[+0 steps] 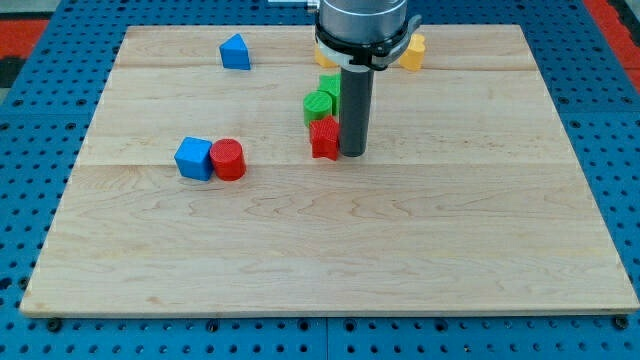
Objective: Push green star along with green circle left a bit
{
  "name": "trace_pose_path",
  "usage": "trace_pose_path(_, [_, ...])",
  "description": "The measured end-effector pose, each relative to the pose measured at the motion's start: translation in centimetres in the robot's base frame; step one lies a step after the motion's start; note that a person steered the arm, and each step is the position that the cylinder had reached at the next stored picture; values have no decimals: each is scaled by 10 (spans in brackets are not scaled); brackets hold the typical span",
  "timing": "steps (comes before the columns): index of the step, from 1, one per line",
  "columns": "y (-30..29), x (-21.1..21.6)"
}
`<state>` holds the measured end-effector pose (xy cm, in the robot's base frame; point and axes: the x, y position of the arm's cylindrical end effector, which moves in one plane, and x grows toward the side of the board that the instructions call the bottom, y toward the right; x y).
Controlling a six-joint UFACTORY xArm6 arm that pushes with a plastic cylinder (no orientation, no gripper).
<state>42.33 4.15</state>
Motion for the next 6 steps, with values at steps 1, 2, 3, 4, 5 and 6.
trace_pose_path(1, [41, -45])
trace_pose_path(2, [28, -69])
trace_pose_path(3, [16, -95])
trace_pose_path(4, [0, -104])
trace_pose_path(5, [-14, -105])
trace_pose_path(6, [-39, -105])
